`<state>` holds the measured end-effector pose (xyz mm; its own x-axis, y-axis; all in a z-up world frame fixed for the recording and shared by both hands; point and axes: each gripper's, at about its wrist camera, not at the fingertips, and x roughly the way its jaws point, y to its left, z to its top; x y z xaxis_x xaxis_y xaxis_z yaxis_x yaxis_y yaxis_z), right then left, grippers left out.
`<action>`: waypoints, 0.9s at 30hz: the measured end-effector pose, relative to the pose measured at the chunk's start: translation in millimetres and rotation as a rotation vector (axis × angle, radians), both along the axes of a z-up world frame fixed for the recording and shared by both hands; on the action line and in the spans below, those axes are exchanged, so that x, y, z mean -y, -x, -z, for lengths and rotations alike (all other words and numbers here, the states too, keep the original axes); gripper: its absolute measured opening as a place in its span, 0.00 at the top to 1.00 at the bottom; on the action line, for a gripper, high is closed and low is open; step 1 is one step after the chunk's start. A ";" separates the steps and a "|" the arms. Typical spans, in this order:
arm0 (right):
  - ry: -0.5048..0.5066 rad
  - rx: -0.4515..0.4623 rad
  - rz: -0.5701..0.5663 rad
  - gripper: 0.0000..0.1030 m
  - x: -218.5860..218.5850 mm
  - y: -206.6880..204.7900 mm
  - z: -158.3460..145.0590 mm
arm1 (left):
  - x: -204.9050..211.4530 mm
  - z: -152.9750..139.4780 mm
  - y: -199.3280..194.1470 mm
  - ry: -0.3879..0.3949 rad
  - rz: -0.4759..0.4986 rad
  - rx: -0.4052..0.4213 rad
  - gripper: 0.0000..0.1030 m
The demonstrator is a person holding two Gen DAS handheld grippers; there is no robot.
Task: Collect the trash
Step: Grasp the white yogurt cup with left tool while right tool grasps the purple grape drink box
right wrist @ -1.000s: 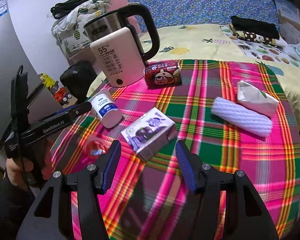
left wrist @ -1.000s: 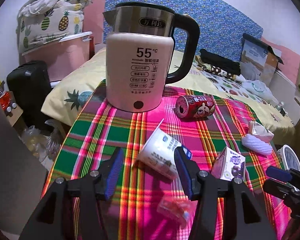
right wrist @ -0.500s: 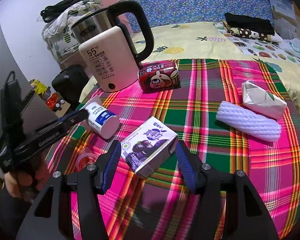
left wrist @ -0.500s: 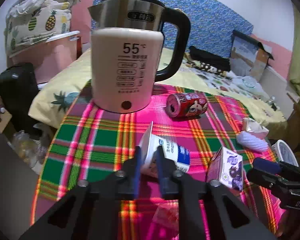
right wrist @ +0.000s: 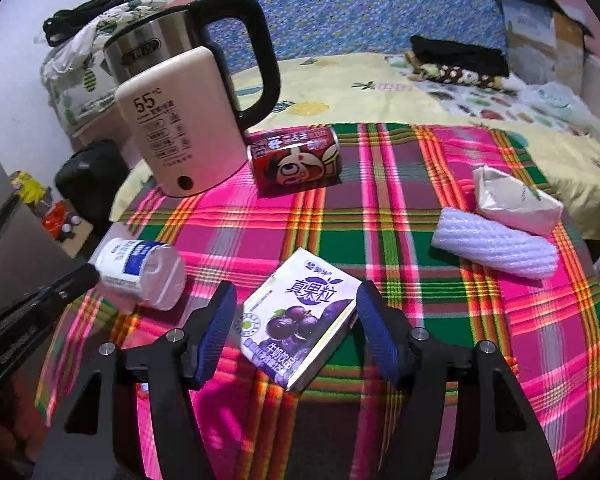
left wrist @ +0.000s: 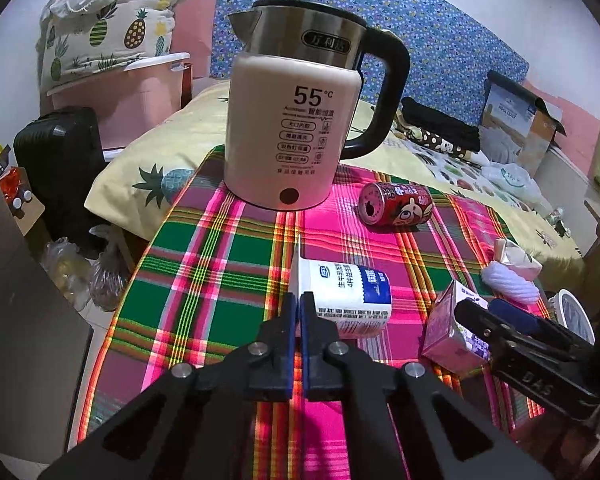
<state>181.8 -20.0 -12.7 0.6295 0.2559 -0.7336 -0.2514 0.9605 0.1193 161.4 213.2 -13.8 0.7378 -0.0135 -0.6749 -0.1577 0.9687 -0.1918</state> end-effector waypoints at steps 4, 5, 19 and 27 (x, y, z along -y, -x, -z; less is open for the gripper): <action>0.024 0.002 0.024 0.30 13.5 -2.6 5.1 | 5.2 0.2 1.6 0.009 0.017 0.002 0.98; 0.030 0.004 0.031 0.29 18.8 -3.5 4.7 | 6.5 0.4 2.4 0.014 0.019 0.001 0.98; 0.021 -0.022 0.022 0.28 -0.5 -6.7 11.0 | 14.6 2.5 3.1 0.024 0.029 -0.007 0.93; 0.013 -0.039 0.025 0.28 17.3 -4.4 8.4 | 23.4 13.4 -3.8 0.055 0.084 -0.050 0.83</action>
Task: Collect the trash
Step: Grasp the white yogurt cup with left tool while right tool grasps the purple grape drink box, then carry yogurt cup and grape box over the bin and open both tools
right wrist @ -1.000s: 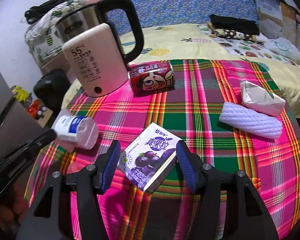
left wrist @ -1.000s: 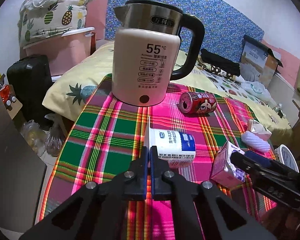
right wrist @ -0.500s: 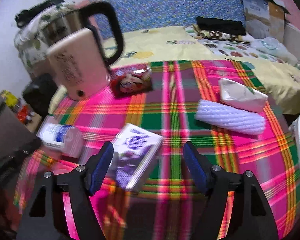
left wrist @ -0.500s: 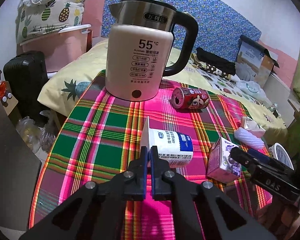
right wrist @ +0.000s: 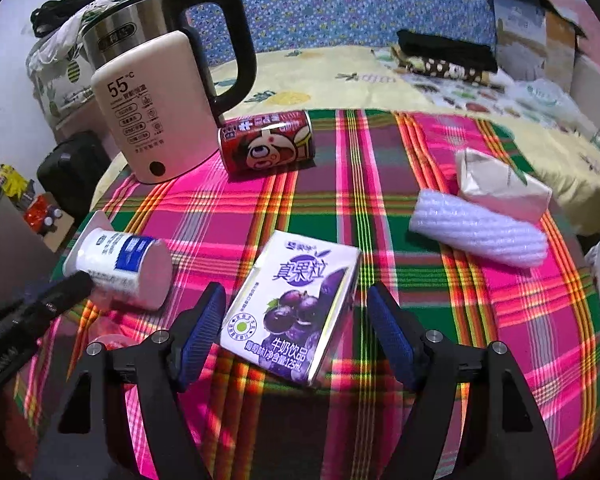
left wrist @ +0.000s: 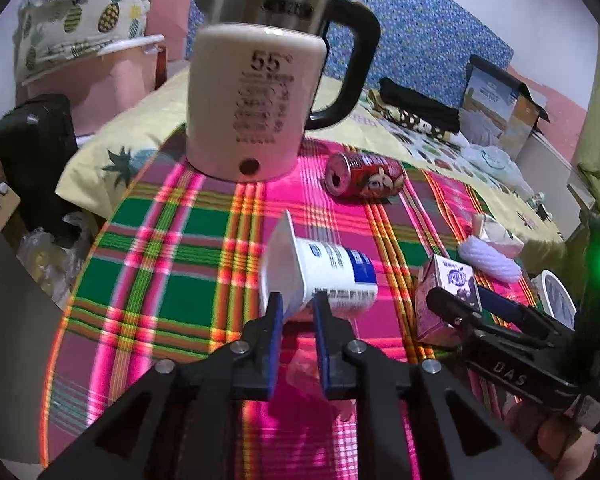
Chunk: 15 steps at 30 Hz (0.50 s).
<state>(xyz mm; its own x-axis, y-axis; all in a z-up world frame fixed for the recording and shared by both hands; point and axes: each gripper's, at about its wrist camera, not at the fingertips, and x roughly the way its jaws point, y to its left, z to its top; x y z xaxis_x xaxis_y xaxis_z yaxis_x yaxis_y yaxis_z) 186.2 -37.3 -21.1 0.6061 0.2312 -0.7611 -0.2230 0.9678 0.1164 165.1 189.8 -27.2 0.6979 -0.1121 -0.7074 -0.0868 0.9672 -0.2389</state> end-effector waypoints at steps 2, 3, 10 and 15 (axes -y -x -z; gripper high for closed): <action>-0.008 -0.013 -0.012 0.28 2.8 -1.1 0.5 | 3.3 1.0 -0.6 -0.004 0.006 -0.002 0.83; -0.010 -0.017 -0.024 0.29 4.3 -1.5 0.6 | 4.9 0.6 -0.9 -0.007 0.010 0.002 0.83; -0.012 -0.029 -0.059 0.41 14.5 -3.4 0.0 | 21.6 -3.2 -3.3 -0.044 0.032 0.019 0.94; -0.028 -0.035 -0.085 0.43 24.7 -0.9 0.0 | 30.3 -4.9 -4.4 -0.065 0.017 0.023 0.95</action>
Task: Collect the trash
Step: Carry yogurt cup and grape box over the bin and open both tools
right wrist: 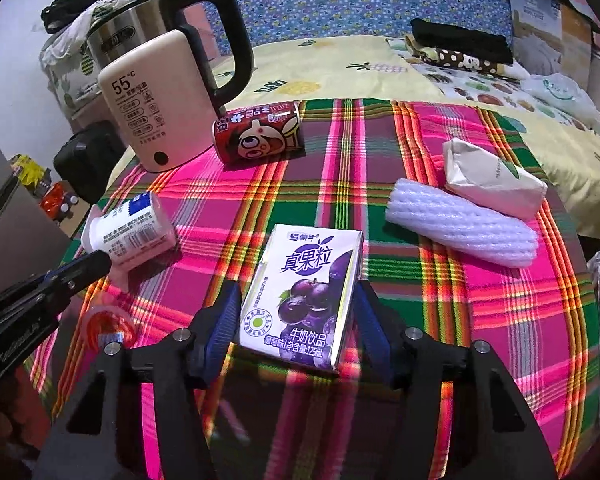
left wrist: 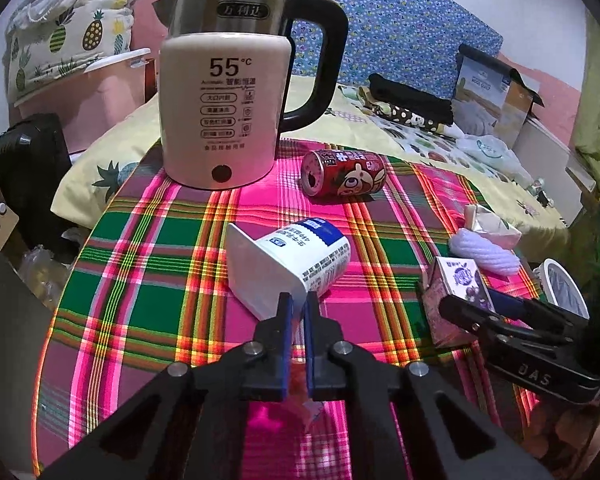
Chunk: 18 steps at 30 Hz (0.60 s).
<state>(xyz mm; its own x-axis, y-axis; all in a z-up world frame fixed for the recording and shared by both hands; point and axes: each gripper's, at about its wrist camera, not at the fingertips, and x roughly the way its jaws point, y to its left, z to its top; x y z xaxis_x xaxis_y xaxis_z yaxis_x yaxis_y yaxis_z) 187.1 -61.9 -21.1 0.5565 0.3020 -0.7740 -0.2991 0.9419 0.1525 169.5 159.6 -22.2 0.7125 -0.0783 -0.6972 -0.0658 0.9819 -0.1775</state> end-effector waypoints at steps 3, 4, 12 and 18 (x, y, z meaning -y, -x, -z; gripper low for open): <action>-0.020 -0.007 -0.007 0.43 9.0 3.0 0.1 | 6.3 -2.9 1.6 -0.013 -0.007 0.007 0.96; -0.025 -0.007 -0.006 0.43 11.8 4.4 -0.6 | 9.2 -4.6 2.7 -0.017 -0.008 0.011 0.96; -0.052 0.019 0.001 0.43 38.0 15.6 -11.3 | 36.7 -16.7 13.5 -0.043 0.017 0.039 0.96; -0.071 0.048 0.020 0.43 61.8 25.3 -22.4 | 62.5 -29.6 23.4 -0.052 0.039 0.061 0.96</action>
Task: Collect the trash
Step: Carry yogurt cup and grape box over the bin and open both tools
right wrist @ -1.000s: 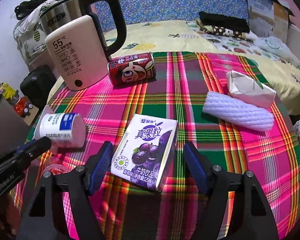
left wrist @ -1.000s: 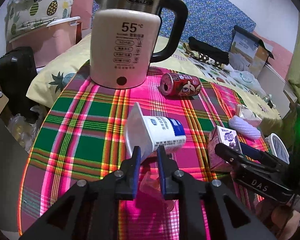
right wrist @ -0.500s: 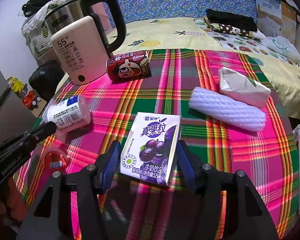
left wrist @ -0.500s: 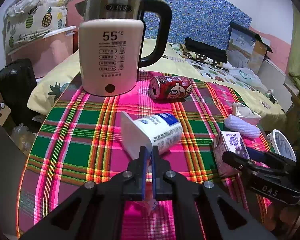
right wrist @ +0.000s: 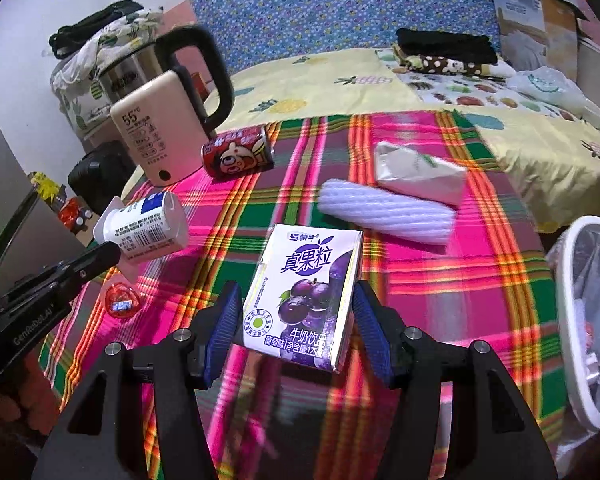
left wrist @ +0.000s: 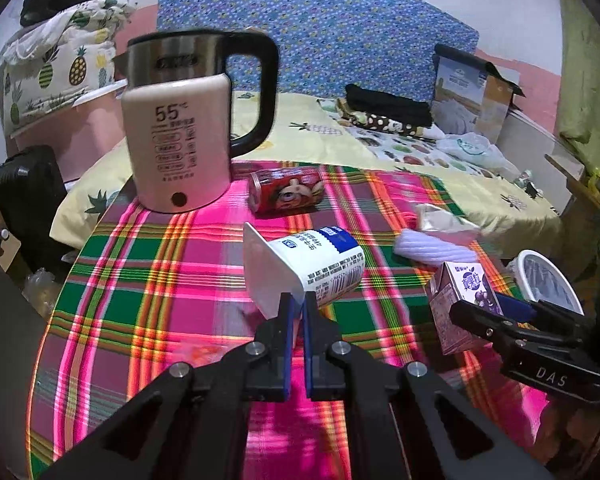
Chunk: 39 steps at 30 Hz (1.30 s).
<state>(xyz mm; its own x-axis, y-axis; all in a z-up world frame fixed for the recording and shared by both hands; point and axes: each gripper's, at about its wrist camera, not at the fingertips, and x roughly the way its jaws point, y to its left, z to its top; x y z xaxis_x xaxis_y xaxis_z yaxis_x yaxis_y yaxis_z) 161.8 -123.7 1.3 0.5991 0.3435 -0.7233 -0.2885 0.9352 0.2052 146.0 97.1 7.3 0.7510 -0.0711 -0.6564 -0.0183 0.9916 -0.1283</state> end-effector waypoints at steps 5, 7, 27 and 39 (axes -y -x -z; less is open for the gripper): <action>-0.007 0.026 0.031 0.43 25.1 10.6 -9.4 | 28.9 -7.2 6.7 -0.002 0.030 0.007 0.96; -0.004 0.035 0.045 0.43 36.5 15.5 -12.0 | 39.5 -8.5 8.4 0.003 0.043 0.008 0.96; -0.008 0.072 0.255 0.43 151.1 46.5 -18.1 | 169.9 -12.1 5.7 -0.006 0.269 -0.006 0.96; -0.013 0.047 0.381 0.43 216.3 53.2 -5.1 | 248.5 -4.3 -7.3 -0.021 0.415 -0.031 0.96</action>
